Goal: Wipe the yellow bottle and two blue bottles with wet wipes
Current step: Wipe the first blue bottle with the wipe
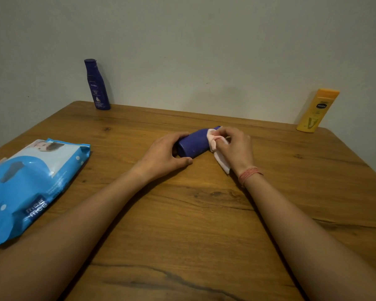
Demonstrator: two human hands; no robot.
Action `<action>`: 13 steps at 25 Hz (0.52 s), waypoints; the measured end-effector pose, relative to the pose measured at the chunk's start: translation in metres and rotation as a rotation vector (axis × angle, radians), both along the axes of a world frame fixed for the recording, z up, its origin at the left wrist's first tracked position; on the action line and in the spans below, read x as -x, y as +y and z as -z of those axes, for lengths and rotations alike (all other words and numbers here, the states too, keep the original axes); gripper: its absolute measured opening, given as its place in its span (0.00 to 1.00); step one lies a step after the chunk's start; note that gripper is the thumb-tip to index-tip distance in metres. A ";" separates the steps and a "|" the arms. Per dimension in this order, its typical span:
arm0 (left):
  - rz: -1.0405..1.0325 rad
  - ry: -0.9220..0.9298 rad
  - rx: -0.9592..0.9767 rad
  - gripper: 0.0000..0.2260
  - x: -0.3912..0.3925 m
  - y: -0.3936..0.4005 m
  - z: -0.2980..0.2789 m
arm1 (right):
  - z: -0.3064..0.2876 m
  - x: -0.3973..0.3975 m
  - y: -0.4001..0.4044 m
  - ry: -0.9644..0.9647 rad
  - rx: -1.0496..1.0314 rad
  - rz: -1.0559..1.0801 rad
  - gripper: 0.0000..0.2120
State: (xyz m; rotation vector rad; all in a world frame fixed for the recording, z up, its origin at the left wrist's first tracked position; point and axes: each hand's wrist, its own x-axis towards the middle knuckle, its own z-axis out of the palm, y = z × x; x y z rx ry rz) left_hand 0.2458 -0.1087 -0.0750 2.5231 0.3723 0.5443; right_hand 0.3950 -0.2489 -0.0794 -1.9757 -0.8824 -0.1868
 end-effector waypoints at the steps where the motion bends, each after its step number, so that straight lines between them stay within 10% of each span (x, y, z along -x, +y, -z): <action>1: -0.007 0.000 -0.011 0.33 0.000 0.000 0.000 | 0.000 -0.003 -0.002 0.010 0.025 0.031 0.07; 7: 0.017 -0.089 -0.017 0.23 0.002 0.002 0.003 | -0.003 0.047 0.016 -0.233 -0.032 -0.461 0.08; 13: -0.042 0.036 0.022 0.29 -0.002 0.006 0.006 | 0.000 0.002 0.001 -0.055 -0.022 0.005 0.07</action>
